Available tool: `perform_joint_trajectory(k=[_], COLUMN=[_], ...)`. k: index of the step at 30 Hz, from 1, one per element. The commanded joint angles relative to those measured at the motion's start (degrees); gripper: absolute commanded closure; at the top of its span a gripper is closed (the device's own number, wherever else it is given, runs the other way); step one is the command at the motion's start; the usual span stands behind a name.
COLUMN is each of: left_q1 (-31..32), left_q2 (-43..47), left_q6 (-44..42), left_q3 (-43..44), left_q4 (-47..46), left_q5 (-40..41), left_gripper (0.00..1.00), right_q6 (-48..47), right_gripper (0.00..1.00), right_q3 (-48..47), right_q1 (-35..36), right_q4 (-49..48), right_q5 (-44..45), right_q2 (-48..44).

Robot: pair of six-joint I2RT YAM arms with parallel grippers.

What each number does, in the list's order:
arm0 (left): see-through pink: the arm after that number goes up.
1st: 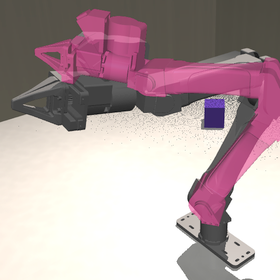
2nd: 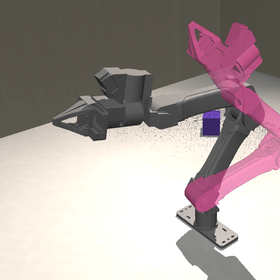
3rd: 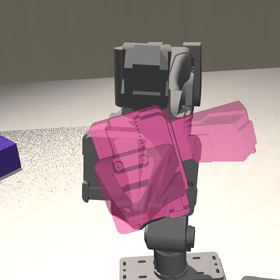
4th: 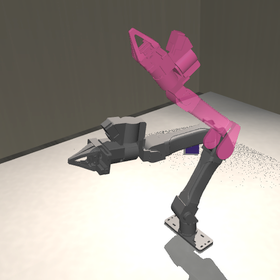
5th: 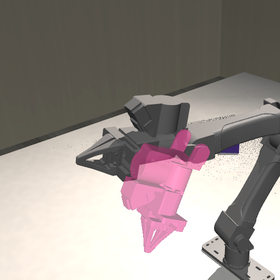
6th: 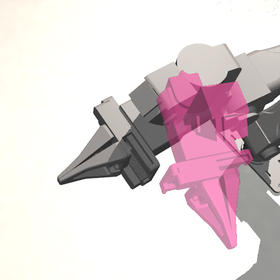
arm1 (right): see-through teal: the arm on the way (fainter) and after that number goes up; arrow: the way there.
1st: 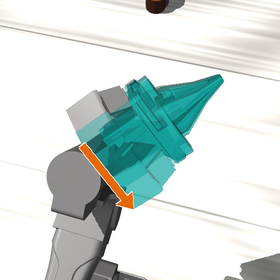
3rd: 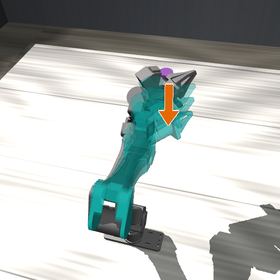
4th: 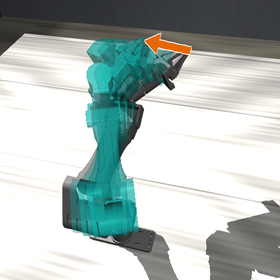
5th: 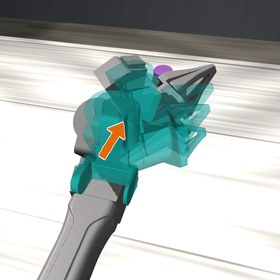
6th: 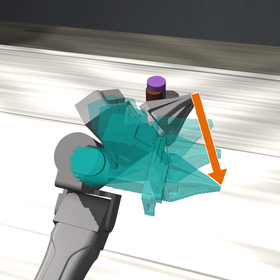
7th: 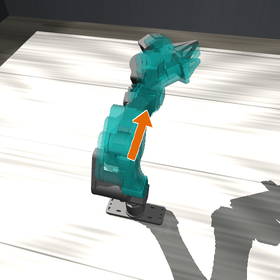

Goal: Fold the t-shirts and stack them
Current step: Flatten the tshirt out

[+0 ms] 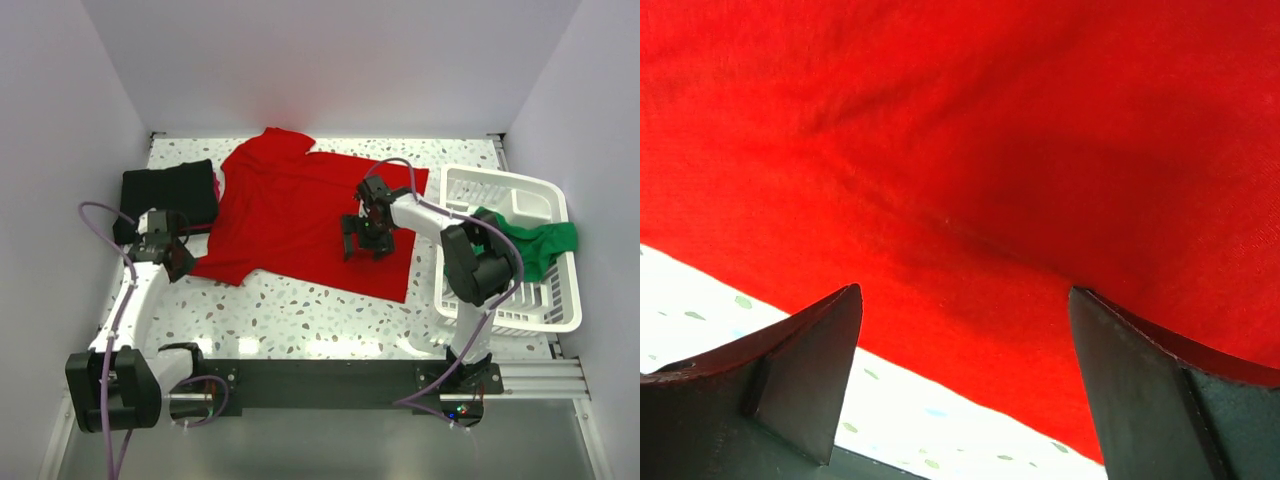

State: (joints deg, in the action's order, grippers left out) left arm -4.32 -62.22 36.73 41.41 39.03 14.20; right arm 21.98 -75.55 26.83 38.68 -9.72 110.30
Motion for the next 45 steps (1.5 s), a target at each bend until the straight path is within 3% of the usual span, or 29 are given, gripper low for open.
perform_joint_trajectory(k=[1, 6, 10, 15, 22, 32, 45], left_q1=[-1.8, -3.1, -3.1, -3.2, -3.1, -3.1, -3.0], left_q2=[0.6, -1.3, -2.1, -2.6, -3.6, -3.4, -4.8], left_q6=[-2.9, -5.2, -5.4, -6.4, -7.6, -9.1, -8.7], left_q3=[4.0, 5.9, 6.1, 5.3, 5.1, 4.5, 5.2], left_q4=[0.3, -0.6, -1.6, -2.9, -3.7, -4.0, -4.6], left_q5=[1.5, 0.4, -1.9, -3.7, -5.6, -6.8, -8.5], left_gripper=[1.0, 1.0, 1.0, 1.0, 1.0, 1.0, 1.0], right_q6=[1.0, 1.7, 1.8, 1.7, 5.6, 8.3, 6.5], right_gripper=[0.13, 0.14, 0.14, 0.15, 0.31, 0.46, 0.63], right_q3=[0.9, 0.5, -0.7, 4.9, 17.2, 22.6, 23.6], right_q1=[2.3, 3.8, 3.8, 3.8, 3.8, 3.8, 3.8], right_q4=[-0.9, 0.3, 4.4, 10.8, 10.7, 8.4, 3.9], right_q5=[-0.5, 0.0, 3.9, 9.5, 12.5, 15.0, 9.8], right_q2=[0.9, -1.0, -7.8, -14.0, -22.2, -21.3, -15.6])
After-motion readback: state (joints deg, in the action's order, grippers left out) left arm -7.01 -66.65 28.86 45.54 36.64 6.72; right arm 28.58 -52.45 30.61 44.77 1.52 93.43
